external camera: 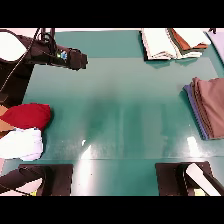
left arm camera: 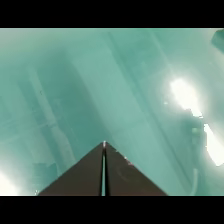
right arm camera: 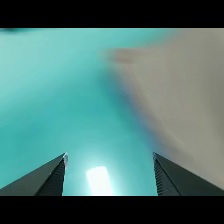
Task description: Fold the shirts.
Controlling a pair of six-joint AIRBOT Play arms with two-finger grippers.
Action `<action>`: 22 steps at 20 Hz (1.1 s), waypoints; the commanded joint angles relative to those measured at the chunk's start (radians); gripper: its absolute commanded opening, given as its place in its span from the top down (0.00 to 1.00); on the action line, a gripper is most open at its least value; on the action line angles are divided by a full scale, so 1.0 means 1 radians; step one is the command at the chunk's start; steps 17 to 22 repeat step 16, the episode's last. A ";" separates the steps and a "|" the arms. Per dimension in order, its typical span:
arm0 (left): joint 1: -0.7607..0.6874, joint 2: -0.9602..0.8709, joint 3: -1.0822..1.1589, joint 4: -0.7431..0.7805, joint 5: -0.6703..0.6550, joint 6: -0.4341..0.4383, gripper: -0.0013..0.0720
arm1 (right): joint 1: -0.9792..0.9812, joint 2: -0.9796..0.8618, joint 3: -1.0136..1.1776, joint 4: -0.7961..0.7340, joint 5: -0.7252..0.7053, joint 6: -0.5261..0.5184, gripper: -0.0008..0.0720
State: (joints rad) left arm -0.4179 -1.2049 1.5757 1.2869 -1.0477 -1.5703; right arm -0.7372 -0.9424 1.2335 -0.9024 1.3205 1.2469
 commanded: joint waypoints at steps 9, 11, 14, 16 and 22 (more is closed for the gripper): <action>0.000 0.000 0.000 0.000 0.062 0.000 0.95 | 0.834 0.003 0.010 -0.072 -0.163 0.008 0.96; 0.000 0.000 0.000 0.000 0.088 0.000 0.95 | 0.892 0.003 0.010 -0.070 -0.164 0.008 0.96; 0.000 0.000 0.000 0.000 0.122 0.000 0.95 | 0.927 0.003 0.010 -0.071 -0.167 0.008 0.96; 0.000 0.000 0.000 0.000 0.142 0.000 0.95 | 0.927 0.003 0.010 -0.070 -0.167 0.008 0.96; 0.000 0.000 0.000 0.000 0.142 0.000 0.95 | 0.927 0.003 0.010 -0.070 -0.167 0.008 0.96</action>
